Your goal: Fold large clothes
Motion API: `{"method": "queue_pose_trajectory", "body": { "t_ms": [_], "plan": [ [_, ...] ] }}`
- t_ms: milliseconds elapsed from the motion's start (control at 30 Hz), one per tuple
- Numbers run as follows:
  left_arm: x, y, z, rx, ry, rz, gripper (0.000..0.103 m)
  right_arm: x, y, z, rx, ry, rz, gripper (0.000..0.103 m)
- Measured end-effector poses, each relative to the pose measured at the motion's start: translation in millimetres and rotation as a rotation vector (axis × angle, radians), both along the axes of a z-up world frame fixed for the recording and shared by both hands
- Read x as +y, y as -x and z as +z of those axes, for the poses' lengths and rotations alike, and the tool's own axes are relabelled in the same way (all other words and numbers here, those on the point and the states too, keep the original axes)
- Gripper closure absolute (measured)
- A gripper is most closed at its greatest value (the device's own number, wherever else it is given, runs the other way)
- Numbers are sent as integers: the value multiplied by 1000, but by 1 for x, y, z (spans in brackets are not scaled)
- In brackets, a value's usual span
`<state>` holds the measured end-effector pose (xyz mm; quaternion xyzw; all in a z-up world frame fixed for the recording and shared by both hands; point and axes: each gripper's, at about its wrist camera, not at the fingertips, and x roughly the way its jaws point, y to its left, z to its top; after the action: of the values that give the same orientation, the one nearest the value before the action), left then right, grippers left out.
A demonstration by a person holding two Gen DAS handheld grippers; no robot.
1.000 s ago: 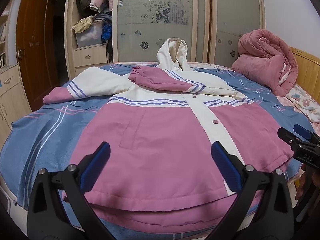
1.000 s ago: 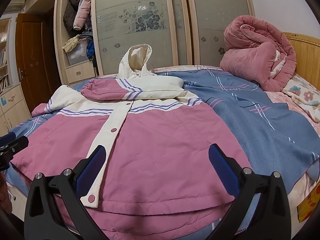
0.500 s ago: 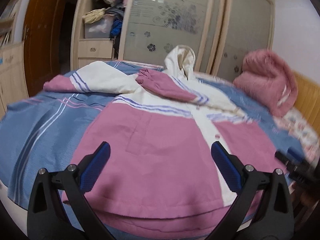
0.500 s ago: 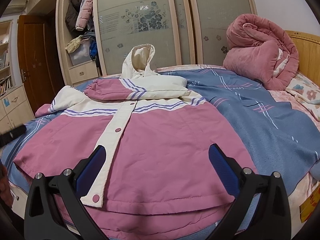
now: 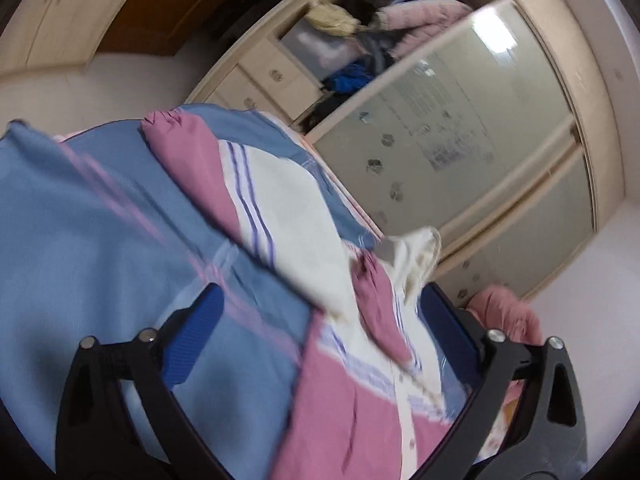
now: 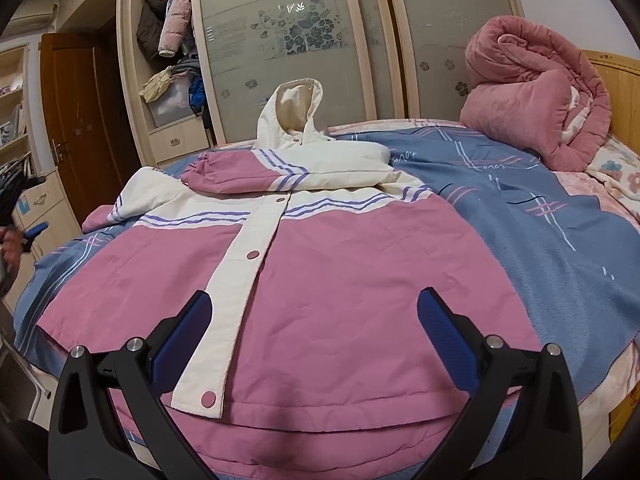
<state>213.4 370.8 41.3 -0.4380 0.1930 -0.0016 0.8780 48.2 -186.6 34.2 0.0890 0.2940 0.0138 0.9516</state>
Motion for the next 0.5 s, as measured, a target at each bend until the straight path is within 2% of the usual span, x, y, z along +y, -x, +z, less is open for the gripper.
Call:
{"method": "queue_pose_trajectory", "body": {
  "t_ms": [100, 133, 233, 433, 500],
  "plan": [
    [46, -32, -10, 18, 44, 39, 10, 0, -4, -1, 5, -9, -1, 1],
    [63, -42, -19, 39, 62, 76, 10, 1, -6, -2, 8, -9, 0, 1],
    [93, -70, -44, 78, 137, 109, 11, 6, -11, -6, 19, 5, 16, 1],
    [116, -127, -68, 120, 156, 80, 13, 16, -20, -13, 45, 32, 44, 1],
    [122, -143, -82, 169, 186, 75, 13, 17, -22, -15, 53, 42, 48, 1]
  ]
}}
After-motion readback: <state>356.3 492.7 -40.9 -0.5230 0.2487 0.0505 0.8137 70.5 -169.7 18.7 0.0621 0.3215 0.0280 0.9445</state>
